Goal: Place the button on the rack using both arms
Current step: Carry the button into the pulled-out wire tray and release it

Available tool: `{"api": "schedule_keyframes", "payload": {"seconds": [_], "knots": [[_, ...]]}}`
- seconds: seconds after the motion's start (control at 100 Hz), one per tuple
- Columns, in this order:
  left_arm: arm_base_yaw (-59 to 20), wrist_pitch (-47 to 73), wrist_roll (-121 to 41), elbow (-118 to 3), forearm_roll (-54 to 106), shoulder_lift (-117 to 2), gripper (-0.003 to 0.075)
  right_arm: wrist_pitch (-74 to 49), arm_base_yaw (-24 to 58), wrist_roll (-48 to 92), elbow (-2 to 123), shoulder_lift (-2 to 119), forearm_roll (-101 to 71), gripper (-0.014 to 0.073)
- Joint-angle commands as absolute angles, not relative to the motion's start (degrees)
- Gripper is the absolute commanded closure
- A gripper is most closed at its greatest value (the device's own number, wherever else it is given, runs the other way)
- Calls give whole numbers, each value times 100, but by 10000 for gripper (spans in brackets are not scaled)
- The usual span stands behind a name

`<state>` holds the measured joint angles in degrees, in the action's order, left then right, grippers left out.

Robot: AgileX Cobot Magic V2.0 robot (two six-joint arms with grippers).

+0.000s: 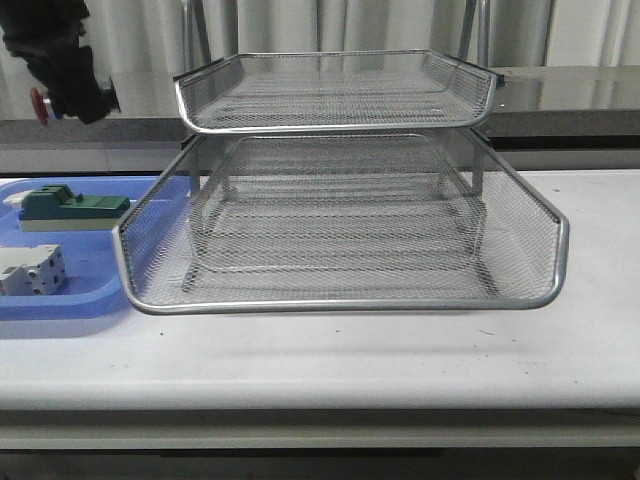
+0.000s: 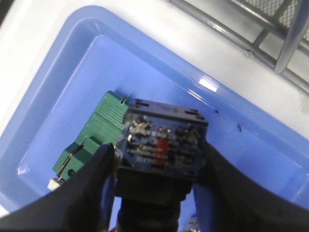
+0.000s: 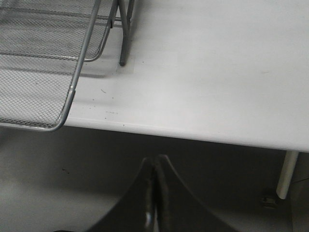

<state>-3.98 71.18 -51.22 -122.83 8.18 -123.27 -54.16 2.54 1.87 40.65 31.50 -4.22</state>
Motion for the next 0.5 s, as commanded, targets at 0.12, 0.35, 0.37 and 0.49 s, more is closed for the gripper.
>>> {"api": "schedule_keyframes", "payload": {"seconds": [0.12, 0.35, 0.37, 0.49], "knots": [[-408, 7332, -4934, -11650, 884, -11071, 740, -5079, 229, 193, 4269, 3167, -428, 663], [-622, 7332, -4945, -10212, 884, -9905, 740, -5079, 229, 193, 4269, 3167, -428, 663], [-672, 7332, -4945, -10146, 884, -9847, 740, -5079, 229, 193, 4269, 3167, -428, 663], [-1032, 7332, -4945, -9681, 1081, -9393, 740, -5079, 229, 193, 4269, 3167, -428, 663]]}}
